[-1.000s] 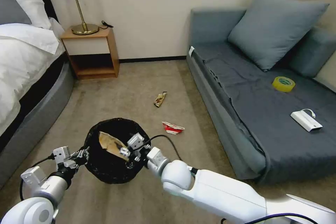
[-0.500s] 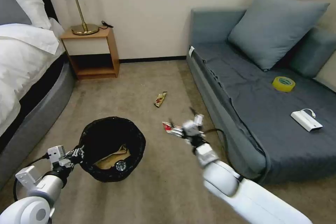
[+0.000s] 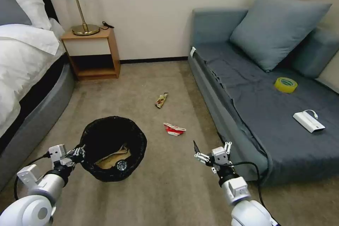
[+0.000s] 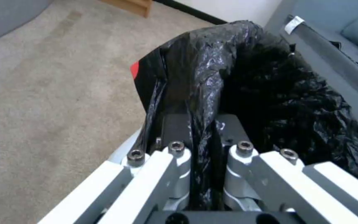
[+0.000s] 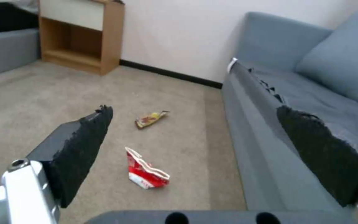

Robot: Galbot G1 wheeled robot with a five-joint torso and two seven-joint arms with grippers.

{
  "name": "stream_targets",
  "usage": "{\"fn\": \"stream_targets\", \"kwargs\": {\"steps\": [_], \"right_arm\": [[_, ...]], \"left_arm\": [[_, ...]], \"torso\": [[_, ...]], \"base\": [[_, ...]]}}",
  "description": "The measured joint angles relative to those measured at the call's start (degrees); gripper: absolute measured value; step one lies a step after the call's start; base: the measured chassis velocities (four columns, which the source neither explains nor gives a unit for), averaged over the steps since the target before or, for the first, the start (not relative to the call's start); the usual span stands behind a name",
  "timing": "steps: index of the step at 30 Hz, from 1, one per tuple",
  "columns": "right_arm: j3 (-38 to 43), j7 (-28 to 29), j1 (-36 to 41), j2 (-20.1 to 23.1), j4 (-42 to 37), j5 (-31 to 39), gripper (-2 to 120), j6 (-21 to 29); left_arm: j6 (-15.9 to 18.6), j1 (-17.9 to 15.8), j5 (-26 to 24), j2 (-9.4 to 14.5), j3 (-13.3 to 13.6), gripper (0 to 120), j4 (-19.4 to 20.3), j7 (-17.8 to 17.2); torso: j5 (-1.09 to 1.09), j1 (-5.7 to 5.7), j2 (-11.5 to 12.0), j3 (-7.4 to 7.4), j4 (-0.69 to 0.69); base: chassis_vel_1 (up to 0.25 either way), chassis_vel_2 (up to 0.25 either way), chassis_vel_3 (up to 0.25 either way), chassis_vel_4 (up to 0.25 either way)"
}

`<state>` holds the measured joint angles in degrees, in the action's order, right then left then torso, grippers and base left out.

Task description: Pick up the trash bin, then pick up the garbage on the floor and place it into the trash bin.

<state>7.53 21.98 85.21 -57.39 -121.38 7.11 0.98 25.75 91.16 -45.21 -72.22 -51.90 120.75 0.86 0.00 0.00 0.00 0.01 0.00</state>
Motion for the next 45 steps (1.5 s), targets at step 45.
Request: {"fn": "stream_targets", "kwargs": {"steps": [45], "right_arm": [[4.58, -6.72, 3.57, -0.52, -3.32, 2.31, 100, -0.58]], "left_arm": [[-1.05, -1.05, 0.93, 0.76, -1.15, 6, -2.26, -0.7]], "torso": [[0.01, 0.0, 0.01, 0.0, 0.0]], "base": [[0.0, 0.0, 0.0, 0.0]]}}
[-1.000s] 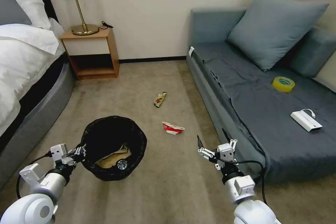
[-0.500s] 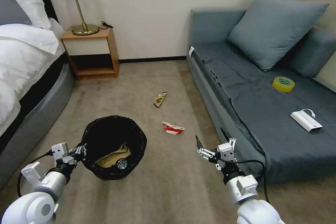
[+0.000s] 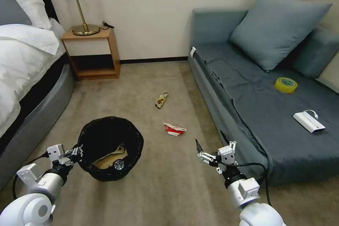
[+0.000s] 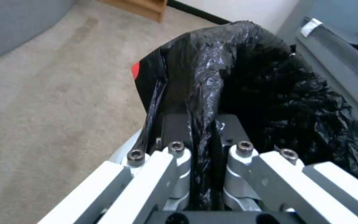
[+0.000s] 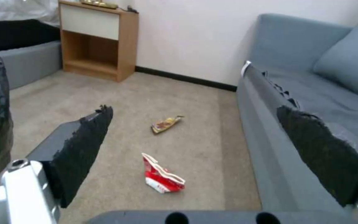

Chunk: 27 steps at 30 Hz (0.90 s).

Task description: Pick up the trash bin, then pick up the garbage on the floor and place it into the trash bin.

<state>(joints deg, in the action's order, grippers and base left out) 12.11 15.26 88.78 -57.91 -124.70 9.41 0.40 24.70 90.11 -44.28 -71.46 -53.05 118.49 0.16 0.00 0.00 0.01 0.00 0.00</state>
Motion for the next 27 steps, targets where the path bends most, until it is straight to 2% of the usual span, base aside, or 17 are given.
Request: {"fn": "stream_targets", "kwargs": {"steps": [6, 14, 27], "right_arm": [[-0.27, -0.33, 0.23, -0.03, 0.0, -0.06, 100, -0.57], [-1.18, -0.52, -0.69, 0.23, 0.34, 0.16, 100, -0.71], [-2.98, -0.71, -2.26, 0.93, 1.35, 0.86, 100, -0.66]], "left_arm": [[-0.58, -0.02, 1.23, 0.0, -1.58, 6, -0.28, -0.47], [-1.07, 0.13, 1.54, -0.07, -3.12, 6, -0.2, -0.63], [-1.12, -0.12, 1.82, -0.38, -3.53, 6, 0.06, -0.67]], "torso": [[0.0, 0.0, 0.0, 0.0, 0.0], [-0.01, 0.0, 0.0, 0.0, 0.0], [0.01, 0.0, 0.0, 0.0, -0.01]], "base": [[-0.032, 0.019, 0.031, -0.029], [-0.106, 0.119, 0.11, -0.118], [-0.147, 0.133, 0.14, -0.145]]}}
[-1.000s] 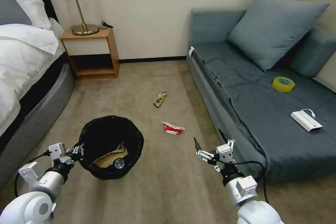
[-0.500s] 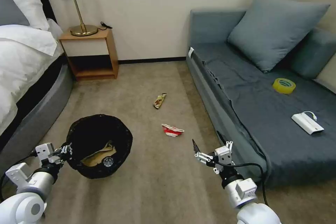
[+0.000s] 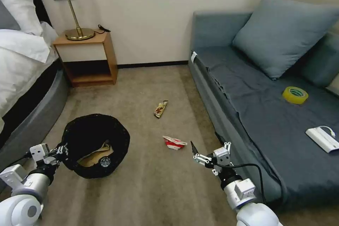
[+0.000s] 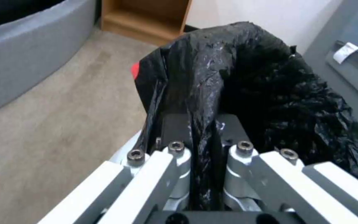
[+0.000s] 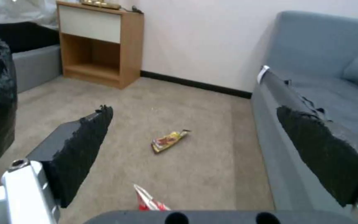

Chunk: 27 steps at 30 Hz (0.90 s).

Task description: Pick up the trash bin, then pick up the garbage on the floor and place it into the trash bin.

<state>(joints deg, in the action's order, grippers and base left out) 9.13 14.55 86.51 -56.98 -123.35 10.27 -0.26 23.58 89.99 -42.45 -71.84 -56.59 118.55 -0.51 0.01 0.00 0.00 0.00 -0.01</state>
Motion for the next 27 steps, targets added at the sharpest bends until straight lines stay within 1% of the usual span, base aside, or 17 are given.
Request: {"fn": "stream_targets", "kwargs": {"steps": [7, 9, 11, 13, 15, 16, 17, 18, 19, 20, 21, 24, 25, 26, 27], "right_arm": [[-1.01, 0.02, -1.36, 0.33, 0.73, 0.75, 100, 0.16], [-3.65, 0.32, -4.19, 1.19, 2.68, 2.75, 100, 0.96], [-3.81, 0.32, -4.33, 1.24, 2.84, 2.78, 100, 0.94], [-6.42, 0.32, -6.98, 2.05, 5.77, 3.1, 100, -1.16], [-7.15, 0.33, -7.84, 2.32, 6.59, 3.34, 100, -1.72], [-9.28, 0.1, -10.75, 3.13, 8.93, 4.18, 100, -2.57], [-11.73, -0.83, -14.28, 4.16, 11.42, 5.54, 100, -3.09], [-11.73, -0.83, -14.28, 4.16, 11.42, 5.54, 100, -3.09], [-14.31, -1.78, -17.95, 5.02, 13.61, 7.18, 100, -3.44], [-17.86, -2.78, -22.24, 5.91, 16.1, 9.61, 100, -3.46], [-17.86, -2.78, -22.24, 5.91, 16.1, 9.61, 100, -3.46], [-26.63, -5.33, -31.57, 7.57, 21.58, 15.73, 100, -1.09], [-30.66, -6.41, -35.45, 8.01, 23.89, 18.7, 100, 0.51], [-30.66, -6.41, -35.45, 8.01, 23.89, 18.7, 100, 0.51], [-33.8, -7.4, -38.76, 8.25, 25.65, 20.9, 100, 1.87]], "left_arm": [[0.0, -0.21, 0.09, -0.02, -0.04, 6, 0.01, -0.01], [0.12, -0.74, -0.03, -0.01, -0.51, 6, -0.48, -0.1], [0.12, -0.76, -0.03, -0.01, -0.52, 6, -0.52, -0.1], [0.15, -1.04, 0.02, 0.12, -0.52, 6, -1.13, -0.1], [0.14, -1.12, 0.06, 0.22, -0.49, 6, -1.29, -0.07], [0.15, -1.3, 0.23, 0.6, -0.25, 6, -1.58, 0.2], [0.05, -1.44, 0.89, 0.94, 0.23, 6, -1.94, 0.54], [0.05, -1.44, 0.89, 0.94, 0.23, 6, -1.94, 0.54], [-0.11, -1.57, 1.54, 1.08, 0.62, 6, -2.22, 0.77], [-0.39, -1.79, 2.33, 1.13, 1.21, 6, -2.55, 1.02], [-0.39, -1.79, 2.33, 1.13, 1.21, 6, -2.55, 1.02], [-0.92, -2.26, 3.71, 1.11, 2.52, 6, -3.24, 1.54], [-1.08, -2.39, 3.96, 1.14, 2.86, 6, -3.47, 1.71], [-1.08, -2.39, 3.96, 1.14, 2.86, 6, -3.47, 1.71], [-1.27, -2.52, 4.12, 1.21, 3.07, 6, -3.64, 1.87]], "torso": [[-0.02, 0.0, 0.0, 0.0, 0.0], [-0.02, 0.0, 0.0, 0.0, 0.01], [-0.03, 0.0, 0.0, 0.0, 0.01], [0.0, 0.0, 0.0, 0.0, 0.01], [0.01, 0.01, 0.0, -0.01, -0.02], [-0.04, 0.01, 0.0, -0.01, -0.01], [-0.02, 0.01, 0.0, -0.02, -0.01], [-0.02, 0.01, 0.0, -0.02, -0.01], [0.01, 0.01, 0.0, -0.02, 0.01], [-0.02, 0.01, 0.0, -0.02, 0.01], [-0.02, 0.01, 0.0, -0.02, 0.01], [0.0, 0.01, 0.0, 0.0, 0.02], [-0.02, 0.0, 0.0, 0.0, 0.01], [-0.02, 0.0, 0.0, 0.0, 0.01], [-0.02, 0.01, 0.0, 0.0, -0.01]], "base": [[-0.207, 0.204, 0.21, -0.203], [-0.257, 0.255, 0.226, -0.262], [-0.272, 0.265, 0.255, -0.276], [-0.265, 0.269, 0.265, -0.253], [-0.233, 0.281, 0.219, -0.204], [-0.202, 0.206, 0.219, -0.156], [-0.202, 0.145, 0.181, -0.156], [-0.202, 0.145, 0.181, -0.156], [-0.119, 0.145, 0.08, -0.112], [-0.024, 0.088, 0.08, -0.023], [-0.024, 0.088, 0.08, -0.023], [0.0, 0.0, 0.0, 0.0], [0.0, 0.0, 0.0, 0.0], [0.0, 0.0, 0.0, 0.0], [0.0, 0.0, 0.0, 0.0]]}}
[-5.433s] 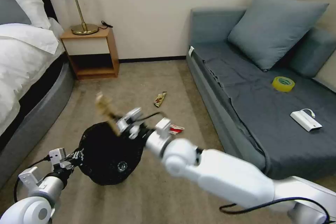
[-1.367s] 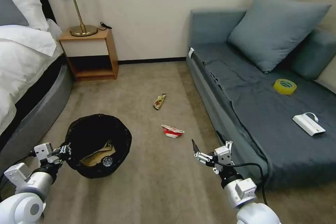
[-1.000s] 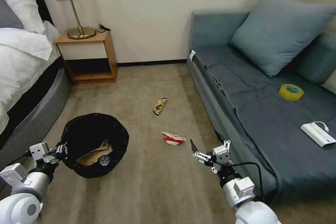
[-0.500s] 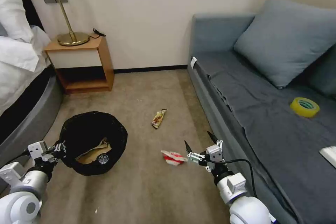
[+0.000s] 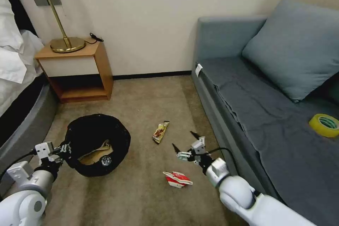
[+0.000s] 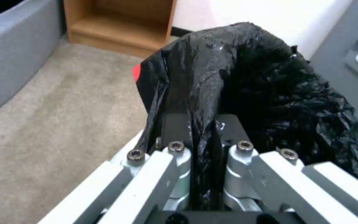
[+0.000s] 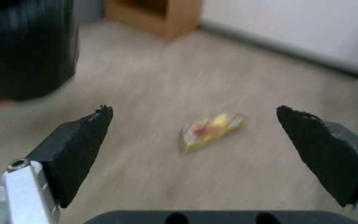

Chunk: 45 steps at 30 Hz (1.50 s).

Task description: Pick up the trash bin, then pick up the garbage on the floor and place it into the trash bin.

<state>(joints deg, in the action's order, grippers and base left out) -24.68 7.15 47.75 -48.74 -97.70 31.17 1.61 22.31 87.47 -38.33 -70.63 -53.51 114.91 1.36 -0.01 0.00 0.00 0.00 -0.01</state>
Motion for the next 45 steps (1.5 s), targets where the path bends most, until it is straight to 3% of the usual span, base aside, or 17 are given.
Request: {"fn": "stream_targets", "kwargs": {"steps": [2, 3, 6, 15, 20, 31, 38, 45], "right_arm": [[-8.37, -3.14, -8.49, 0.19, 4.32, 6.71, 100, 3.28], [-8.37, -3.14, -8.49, 0.19, 4.32, 6.71, 100, 3.28], [-18.06, -9.38, -17.38, -0.81, 10.64, 16.49, 100, 8.39], [-27.54, -24.33, -27.8, -6.39, 23.51, 26.78, 100, 19.87], [-29.83, -29.78, -29.49, -8.57, 29.62, 26.62, 100, 21.95], [-30.82, -32.73, -27.7, -11.09, 39.0, 21.6, 100, 19.95], [-29.65, -33.69, -25.79, -15.78, 45.35, 16.14, 100, 17.58], [-28.87, -32.95, -24.75, -18.86, 48.92, 14.19, 84, 15.4]], "left_arm": [[-0.57, -0.27, 0.34, 0.36, 0.31, 6, -0.47, 0.41], [-0.57, -0.27, 0.34, 0.36, 0.31, 6, -0.47, 0.41], [-1.33, -0.71, 0.4, 1.21, 0.3, 6, -1.41, 0.93], [-3.01, -1.4, -0.02, 3.1, -0.18, 6, -3.62, 1.99], [-3.59, -0.78, 0.11, 2.75, 0.21, 6, -2.65, 2.68], [-3.91, -0.22, 0.01, 1.99, 0.03, 6, -1.98, 2.83], [-4.11, -0.02, 0.07, 1.59, -0.38, 6, -2.25, 2.85], [-4.18, -0.03, 0.15, 1.33, -0.56, 6, -2.74, 2.86]], "torso": [[0.02, 0.0, 0.0, 0.0, 0.02], [0.02, 0.0, 0.0, 0.0, 0.02], [0.03, 0.0, 0.0, -0.01, 0.02], [0.02, 0.0, 0.0, 0.0, 0.02], [0.02, 0.0, 0.0, 0.0, 0.02], [0.01, 0.0, 0.0, 0.0, 0.01], [0.01, 0.0, 0.0, 0.0, 0.01], [0.09, -0.01, -0.05, 0.03, -0.06]], "base": [[0.0, 0.0, 0.0, 0.0], [0.0, 0.0, 0.0, 0.0], [0.0, 0.0, 0.0, 0.0], [0.0, 0.0, 0.0, 0.0], [0.0, 0.0, 0.0, 0.0], [0.0, 0.0, 0.0, 0.0], [0.0, 0.0, 0.0, 0.0], [0.0, 0.0, 0.0, 0.0]]}}
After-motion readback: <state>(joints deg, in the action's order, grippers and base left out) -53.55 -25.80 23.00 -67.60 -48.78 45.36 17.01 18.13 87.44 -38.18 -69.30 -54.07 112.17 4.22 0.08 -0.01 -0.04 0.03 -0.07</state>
